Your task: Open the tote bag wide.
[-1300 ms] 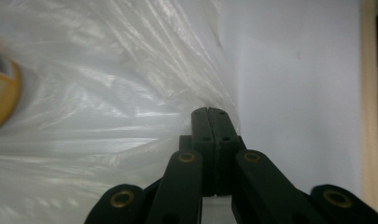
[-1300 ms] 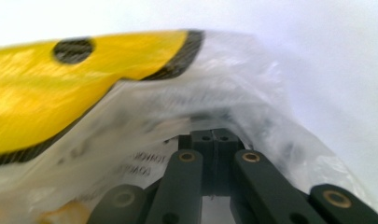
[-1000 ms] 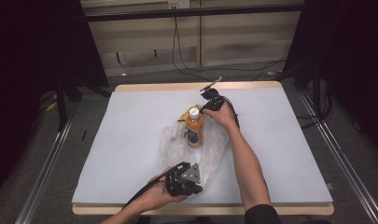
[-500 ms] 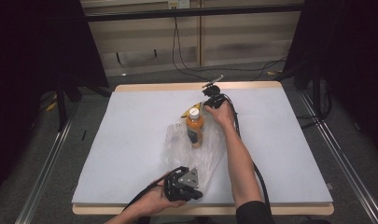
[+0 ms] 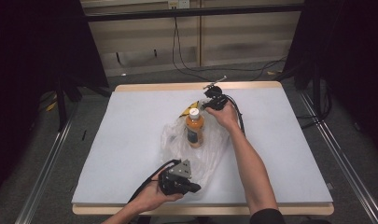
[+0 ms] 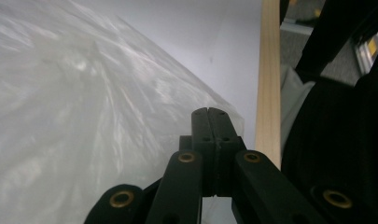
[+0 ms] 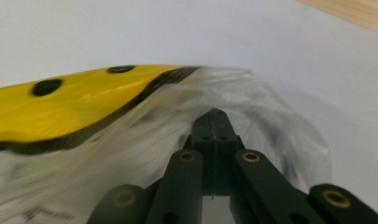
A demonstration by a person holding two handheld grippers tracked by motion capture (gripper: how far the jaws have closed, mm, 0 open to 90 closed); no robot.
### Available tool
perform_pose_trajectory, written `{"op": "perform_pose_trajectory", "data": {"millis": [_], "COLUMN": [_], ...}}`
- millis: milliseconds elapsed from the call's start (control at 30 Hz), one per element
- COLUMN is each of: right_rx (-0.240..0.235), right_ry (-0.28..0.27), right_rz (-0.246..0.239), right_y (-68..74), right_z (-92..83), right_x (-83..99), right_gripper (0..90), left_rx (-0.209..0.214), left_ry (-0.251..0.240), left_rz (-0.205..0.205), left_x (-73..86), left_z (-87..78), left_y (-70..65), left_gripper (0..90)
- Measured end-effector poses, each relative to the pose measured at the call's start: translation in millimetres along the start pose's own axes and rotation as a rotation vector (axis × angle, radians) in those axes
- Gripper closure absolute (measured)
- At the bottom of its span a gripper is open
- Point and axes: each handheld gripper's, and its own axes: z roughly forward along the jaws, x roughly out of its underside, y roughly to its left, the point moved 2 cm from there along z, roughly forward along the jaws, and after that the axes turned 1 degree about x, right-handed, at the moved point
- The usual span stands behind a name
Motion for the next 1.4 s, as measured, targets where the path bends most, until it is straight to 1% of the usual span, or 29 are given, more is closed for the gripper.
{"op": "perform_pose_trajectory", "data": {"millis": [33,67,100,133,200,300,400,433,467,567,600,667,700,733,767,800,867,900,933,967,1033,1100,1133,1167,1200,1233,1267,1300,1400], "right_rx": [-0.025,-0.03,-0.035,-0.054,-0.068,-0.094,-0.106,-0.112,-0.114,-0.119,-0.125,-0.133,-0.145,-0.146,-0.158,-0.158,-0.157,-0.162,-0.156,-0.156,-0.158,-0.151,-0.15,-0.15,-0.154,-0.154,-0.139,-0.124,-0.113], "right_ry": [-0.01,-0.025,-0.035,-0.036,-0.046,-0.069,-0.115,-0.122,-0.119,-0.117,-0.113,-0.112,-0.111,-0.104,-0.097,-0.097,-0.078,-0.067,-0.054,-0.038,-0.025,-0.007,-0.001,0.002,-0.009,-0.01,-0.006,-0.001,-0.008], "right_rz": [0.002,-0.002,-0.008,-0.013,-0.045,-0.059,-0.065,-0.07,-0.076,-0.095,-0.098,-0.108,-0.111,-0.117,-0.119,-0.119,-0.128,-0.129,-0.133,-0.131,-0.135,-0.146,-0.142,-0.137,-0.124,-0.119,-0.124,-0.13,-0.117], "right_y": [1.6,3.4,5.6,8.3,13.6,18.4,20.4,21.0,21.5,25.2,26.8,28.7,30.0,32.2,37.2,37.2,41.8,42.8,43.5,43.7,43.8,43.3,42.1,40.2,38.1,35.6,34.0,32.6,26.0], "right_z": [-4.5,-9.0,-13.7,-18.0,-26.1,-37.5,-49.4,-52.9,-56.5,-66.9,-71.2,-75.1,-76.1,-76.6,-75.8,-75.8,-72.6,-70.3,-67.6,-64.9,-60.1,-56.1,-54.7,-53.4,-53.9,-55.5,-57.7,-60.2,-67.5], "right_x": [0.9,1.8,3.0,4.3,6.9,11.5,15.2,16.7,18.5,25.6,29.5,35.4,38.9,42.8,51.6,51.6,60.3,64.8,69.2,73.6,82.2,90.5,94.6,98.6,101.9,103.2,104.0,105.3,112.6], "right_gripper": [90.0,90.0,90.0,90.0,90.0,90.0,90.0,90.0,90.0,90.0,90.0,90.0,90.0,90.0,90.0,90.0,90.0,90.0,90.0,90.0,90.0,90.0,90.0,90.0,90.0,90.0,90.0,90.0,90.0], "left_rx": [-0.014,-0.018,-0.031,-0.03,-0.048,-0.06,-0.092,-0.101,-0.116,-0.143,-0.16,-0.177,-0.196,-0.205,-0.209,-0.225,-0.269,-0.271,-0.289,-0.307,-0.325,-0.342,-0.356,-0.358,-0.357,-0.369,-0.383,-0.385,-0.399], "left_ry": [-0.007,-0.025,-0.017,-0.049,-0.08,-0.109,-0.125,-0.144,-0.145,-0.196,-0.2,-0.208,-0.203,-0.209,-0.205,-0.18,-0.13,-0.117,-0.078,-0.062,-0.048,-0.034,-0.021,-0.013,-0.038,-0.02,-0.03,-0.034,-0.036], "left_rz": [-0.001,-0.014,-0.011,-0.021,-0.045,-0.057,-0.053,-0.06,-0.061,-0.085,-0.095,-0.127,-0.139,-0.156,-0.182,-0.195,-0.212,-0.238,-0.233,-0.233,-0.25,-0.254,-0.263,-0.257,-0.266,-0.265,-0.271,-0.273,-0.287], "left_x": [-1.2,-2.0,-3.0,-3.2,-4.3,-8.5,-14.2,-15.9,-17.3,-20.0,-20.4,-20.1,-19.7,-18.2,-15.8,-12.8,-4.7,-0.5,4.0,8.1,15.9,22.1,24.5,27.2,29.4,30.9,32.6,34.7,41.9], "left_z": [-3.5,-5.8,-9.5,-10.2,-13.9,-18.2,-27.1,-29.4,-33.5,-46.4,-48.9,-51.2,-50.6,-49.6,-47.6,-44.2,-35.0,-30.7,-27.5,-23.9,-20.8,-22.5,-23.5,-24.8,-25.0,-28.5,-29.8,-31.4,-39.2], "left_y": [2.1,4.1,7.2,10.8,16.9,24.1,30.0,31.6,34.3,46.6,50.4,65.0,72.4,80.4,88.7,95.9,108.9,113.8,118.1,121.1,126.8,130.8,131.7,133.1,134.0,135.2,135.8,136.3,140.0], "left_gripper": [90.0,90.0,90.0,90.0,90.0,90.0,90.0,90.0,90.0,90.0,90.0,90.0,90.0,90.0,90.0,90.0,90.0,90.0,90.0,90.0,90.0,90.0,90.0,90.0,90.0,90.0,90.0,90.0,90.0]}}
